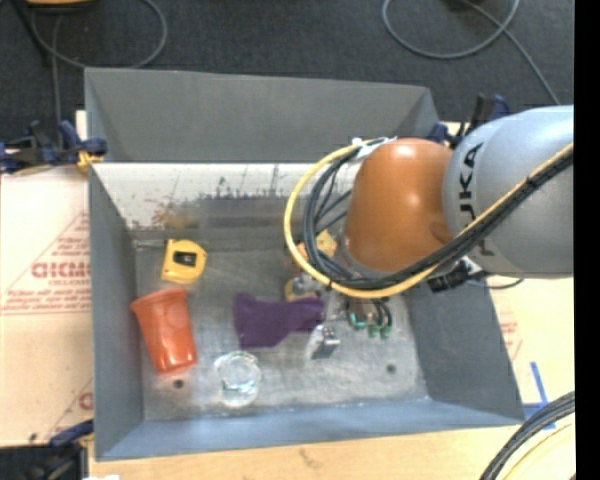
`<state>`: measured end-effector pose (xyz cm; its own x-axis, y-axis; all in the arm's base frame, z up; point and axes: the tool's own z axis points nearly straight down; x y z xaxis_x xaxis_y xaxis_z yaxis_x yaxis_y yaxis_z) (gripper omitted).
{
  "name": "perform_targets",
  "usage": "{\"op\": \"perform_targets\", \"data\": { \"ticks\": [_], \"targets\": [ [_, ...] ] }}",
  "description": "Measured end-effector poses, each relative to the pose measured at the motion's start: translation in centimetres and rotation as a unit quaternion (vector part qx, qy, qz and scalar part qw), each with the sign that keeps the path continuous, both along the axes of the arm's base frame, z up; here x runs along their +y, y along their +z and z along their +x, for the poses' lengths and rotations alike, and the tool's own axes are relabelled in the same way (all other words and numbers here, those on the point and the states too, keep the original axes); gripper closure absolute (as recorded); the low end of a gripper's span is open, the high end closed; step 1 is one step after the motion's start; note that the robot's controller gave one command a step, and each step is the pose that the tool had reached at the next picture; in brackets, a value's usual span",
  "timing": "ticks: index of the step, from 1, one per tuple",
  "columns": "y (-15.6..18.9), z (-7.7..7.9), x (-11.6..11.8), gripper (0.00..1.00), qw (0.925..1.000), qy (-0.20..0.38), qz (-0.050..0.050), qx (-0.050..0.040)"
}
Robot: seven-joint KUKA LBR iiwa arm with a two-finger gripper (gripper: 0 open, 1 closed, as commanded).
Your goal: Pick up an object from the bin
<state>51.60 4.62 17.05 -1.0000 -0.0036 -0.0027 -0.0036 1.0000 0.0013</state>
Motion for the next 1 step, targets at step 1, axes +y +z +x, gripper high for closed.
{"op": "perform_targets", "data": {
  "ticks": [1],
  "targets": [
    [-9.26,-1.05,0.80,1.00,0.9993,-0.037,0.000,0.0064]
  ]
}}
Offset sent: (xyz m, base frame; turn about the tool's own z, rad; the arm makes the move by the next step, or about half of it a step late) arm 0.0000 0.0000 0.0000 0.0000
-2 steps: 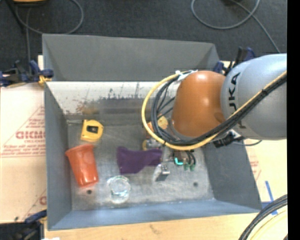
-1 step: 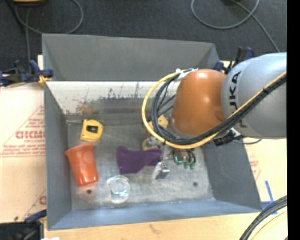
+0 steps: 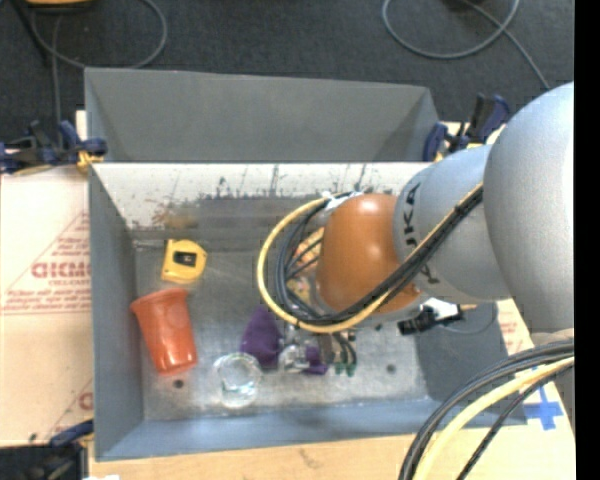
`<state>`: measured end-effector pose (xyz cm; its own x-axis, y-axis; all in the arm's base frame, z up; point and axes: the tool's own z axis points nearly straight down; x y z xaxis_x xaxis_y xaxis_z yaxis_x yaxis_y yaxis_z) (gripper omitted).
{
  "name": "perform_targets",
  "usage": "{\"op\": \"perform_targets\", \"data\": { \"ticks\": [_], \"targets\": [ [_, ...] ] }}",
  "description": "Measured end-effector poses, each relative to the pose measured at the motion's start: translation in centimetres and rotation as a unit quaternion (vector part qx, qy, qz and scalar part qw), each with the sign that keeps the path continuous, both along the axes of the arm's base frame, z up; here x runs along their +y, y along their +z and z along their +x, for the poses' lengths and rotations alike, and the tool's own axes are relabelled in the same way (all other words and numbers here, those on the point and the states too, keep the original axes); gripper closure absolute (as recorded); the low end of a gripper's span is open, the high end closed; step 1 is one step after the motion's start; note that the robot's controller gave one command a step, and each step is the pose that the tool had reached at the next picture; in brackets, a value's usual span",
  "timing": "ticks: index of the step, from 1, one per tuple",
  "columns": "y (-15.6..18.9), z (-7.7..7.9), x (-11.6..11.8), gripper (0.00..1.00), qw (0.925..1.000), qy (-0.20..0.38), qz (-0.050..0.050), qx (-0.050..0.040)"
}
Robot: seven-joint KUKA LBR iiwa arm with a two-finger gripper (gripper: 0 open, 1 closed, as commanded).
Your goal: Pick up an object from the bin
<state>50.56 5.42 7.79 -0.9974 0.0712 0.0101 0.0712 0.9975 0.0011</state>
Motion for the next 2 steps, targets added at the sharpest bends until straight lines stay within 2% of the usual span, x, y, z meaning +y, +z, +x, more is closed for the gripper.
{"op": "perform_targets", "data": {
  "ticks": [1,2],
  "targets": [
    [0.0,0.0,0.0,1.00,1.0000,0.000,0.000,-0.0001],
    [14.2,1.4,-1.5,1.00,1.0000,0.006,-0.001,-0.0069]
  ]
}}
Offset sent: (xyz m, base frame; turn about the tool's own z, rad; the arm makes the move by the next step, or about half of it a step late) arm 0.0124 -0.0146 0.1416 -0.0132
